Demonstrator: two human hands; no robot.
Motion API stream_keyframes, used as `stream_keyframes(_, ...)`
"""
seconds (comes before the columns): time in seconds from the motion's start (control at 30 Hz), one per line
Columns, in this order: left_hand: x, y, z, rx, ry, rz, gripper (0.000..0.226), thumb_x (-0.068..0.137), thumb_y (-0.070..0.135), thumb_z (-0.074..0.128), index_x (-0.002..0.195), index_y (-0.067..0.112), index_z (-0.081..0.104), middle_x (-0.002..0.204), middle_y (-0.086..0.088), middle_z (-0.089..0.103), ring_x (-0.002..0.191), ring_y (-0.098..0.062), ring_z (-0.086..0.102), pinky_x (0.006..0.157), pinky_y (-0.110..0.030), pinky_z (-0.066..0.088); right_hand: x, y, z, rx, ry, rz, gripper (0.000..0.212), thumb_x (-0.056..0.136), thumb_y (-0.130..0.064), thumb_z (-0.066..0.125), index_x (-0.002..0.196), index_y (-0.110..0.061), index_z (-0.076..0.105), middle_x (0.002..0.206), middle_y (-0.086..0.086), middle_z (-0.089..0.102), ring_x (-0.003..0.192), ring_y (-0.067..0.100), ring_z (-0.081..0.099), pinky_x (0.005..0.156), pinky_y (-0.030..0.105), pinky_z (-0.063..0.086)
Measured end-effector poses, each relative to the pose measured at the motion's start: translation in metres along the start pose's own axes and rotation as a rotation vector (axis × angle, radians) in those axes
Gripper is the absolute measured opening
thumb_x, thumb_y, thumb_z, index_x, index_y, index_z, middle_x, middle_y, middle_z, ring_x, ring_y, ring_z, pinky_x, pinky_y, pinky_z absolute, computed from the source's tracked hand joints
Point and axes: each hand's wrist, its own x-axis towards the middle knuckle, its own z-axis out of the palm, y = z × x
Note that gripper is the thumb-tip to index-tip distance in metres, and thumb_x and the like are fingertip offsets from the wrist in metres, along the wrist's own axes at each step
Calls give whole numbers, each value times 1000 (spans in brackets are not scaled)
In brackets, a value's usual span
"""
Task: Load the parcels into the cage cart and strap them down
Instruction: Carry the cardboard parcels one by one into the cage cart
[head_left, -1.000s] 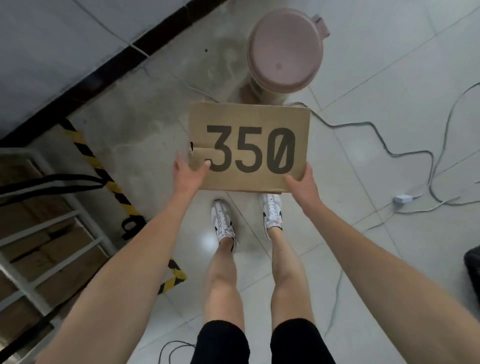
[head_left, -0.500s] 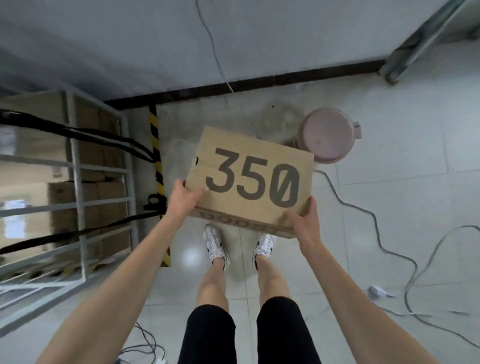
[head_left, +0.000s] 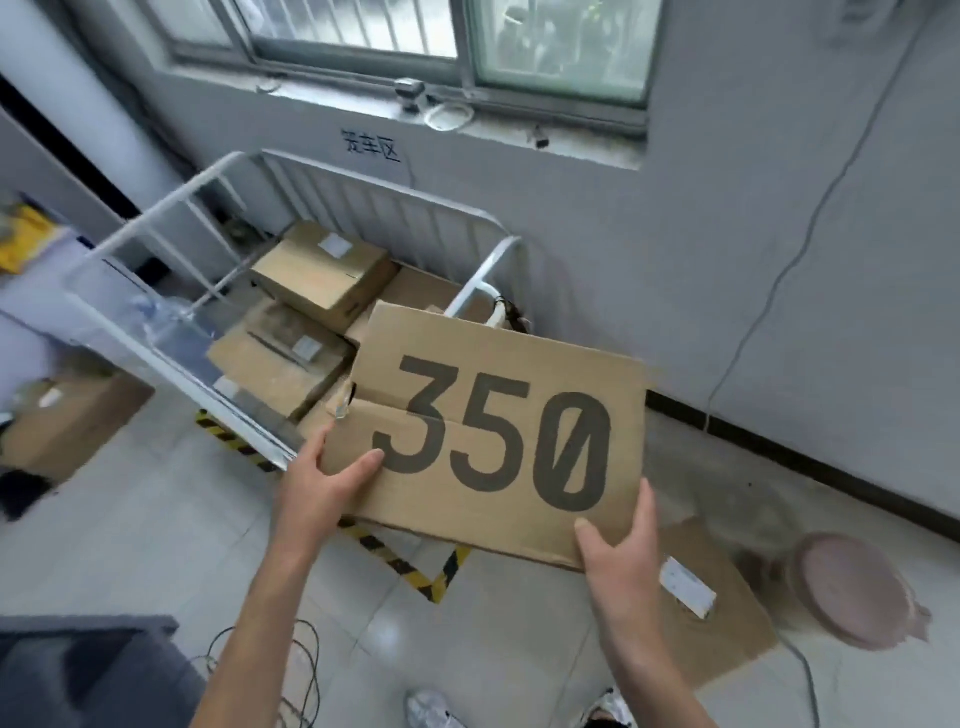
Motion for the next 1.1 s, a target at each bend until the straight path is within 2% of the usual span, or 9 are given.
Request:
stream_keyframes(0.17,-9,-106,-140,-138,195,-167,62,63,66,76,114,32,65,105,9,72,100,-15,67,90,-49,56,-67,-27,147,-99,-181,-102,81,84,-15,65,153,-37,26,147,-8,48,132,16,50,105,48,49)
stream_keyframes(0.3,1,-178,-214,-178,260,-256,59,64,62,76,109,26,67,104,7,73,98,-18,68,90,-50,57,-101,-32,241,-138,-294,-128,74,78,-14,63,142,-42,39,133,-11,54,115,11,58,93,46,56)
stream_keyframes(0.4,10,-213,-252,-190,284,-291,60,65,61,76,112,26,66,105,8,72,100,-18,67,91,-49,56,-116,-33,291,-188,-323,-127,77,77,-17,63,144,-41,37,135,-11,51,115,13,57,93,47,55)
stream_keyframes(0.67,97,-254,-314,-224,259,-322,65,65,60,76,118,23,65,109,4,72,103,-22,66,92,-52,55,-108,-50,404,-217,-283,-107,76,80,-16,65,146,-39,36,137,-9,51,118,17,55,95,48,52)
stream_keyframes(0.8,180,-255,-345,-161,208,-277,52,68,59,74,110,29,64,105,7,70,101,-20,65,91,-50,56,-79,-60,474,-179,-257,-92,73,78,-22,62,144,-38,37,137,-7,53,122,22,55,98,58,50)
stream_keyframes(0.87,227,-254,-362,-128,199,-249,44,69,57,74,105,34,63,104,9,70,100,-19,65,91,-48,56,-61,-66,514,-143,-247,-81,72,78,-19,62,141,-43,38,132,-9,57,115,21,59,93,56,53)
stream_keyframes(0.93,269,-255,-378,-95,190,-256,45,72,55,75,110,34,63,104,9,70,100,-18,65,90,-48,56,-45,-73,551,-141,-243,-39,74,79,-16,63,142,-44,35,134,-9,56,115,21,60,92,56,54)
stream_keyframes(1.03,322,-260,-402,-44,154,-280,43,78,50,77,114,33,60,105,9,69,100,-18,64,90,-49,56,-24,-81,600,-170,-225,36,78,79,-21,63,148,-37,31,146,-4,50,127,25,54,97,57,51)
stream_keyframes(1.1,357,-264,-414,-21,134,-305,40,80,47,78,113,31,60,105,7,69,101,-21,64,91,-50,55,-15,-88,629,-180,-208,60,76,78,-21,63,147,-35,34,143,-4,51,121,24,57,95,52,52)
